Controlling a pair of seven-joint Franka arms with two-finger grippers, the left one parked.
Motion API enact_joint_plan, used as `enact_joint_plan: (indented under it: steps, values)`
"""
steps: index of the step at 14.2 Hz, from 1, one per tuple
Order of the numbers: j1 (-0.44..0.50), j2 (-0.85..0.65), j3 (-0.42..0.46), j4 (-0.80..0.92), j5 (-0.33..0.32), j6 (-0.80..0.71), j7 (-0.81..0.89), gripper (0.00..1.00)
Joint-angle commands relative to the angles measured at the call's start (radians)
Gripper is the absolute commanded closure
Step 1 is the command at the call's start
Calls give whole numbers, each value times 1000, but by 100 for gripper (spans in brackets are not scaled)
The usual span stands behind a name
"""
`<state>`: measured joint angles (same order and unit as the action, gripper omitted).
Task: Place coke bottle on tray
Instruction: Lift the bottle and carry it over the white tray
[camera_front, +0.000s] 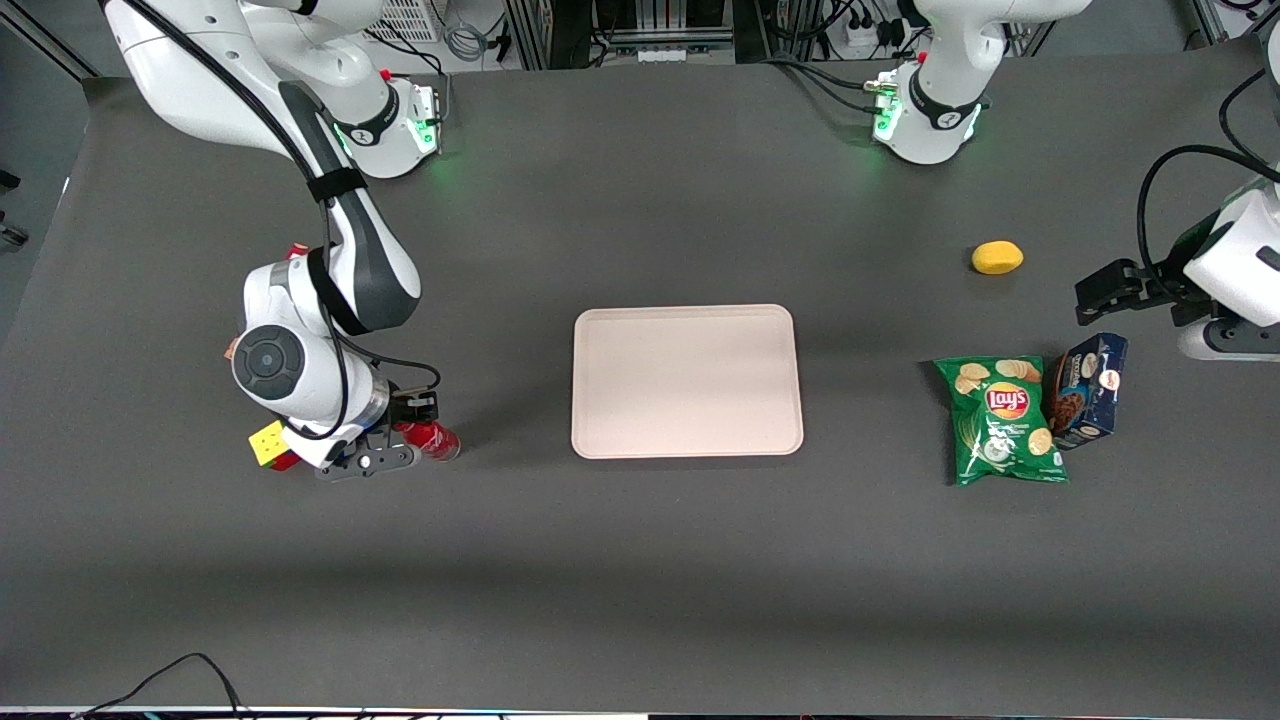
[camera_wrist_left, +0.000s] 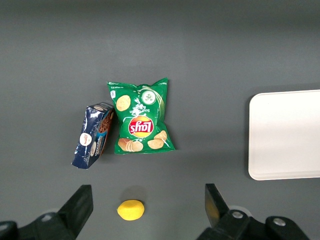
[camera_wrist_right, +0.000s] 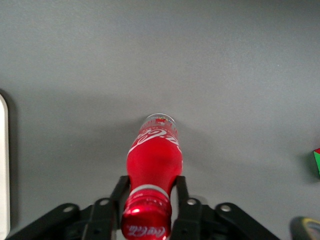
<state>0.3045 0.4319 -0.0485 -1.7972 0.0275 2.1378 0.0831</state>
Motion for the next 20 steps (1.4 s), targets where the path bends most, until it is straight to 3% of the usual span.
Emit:
enact_joint_plan:
  steps: [1, 3, 7, 16, 20]
  values:
    - [4, -42, 9, -25, 14, 11, -17, 93]
    - [4, -47, 15, -21, 14, 10, -14, 100]
    - [4, -80, 15, 27, 11, -31, -23, 100]
    - [5, -237, 16, 313, 16, -507, -20, 100]
    - [15, -219, 50, 361, 20, -550, 39, 100]
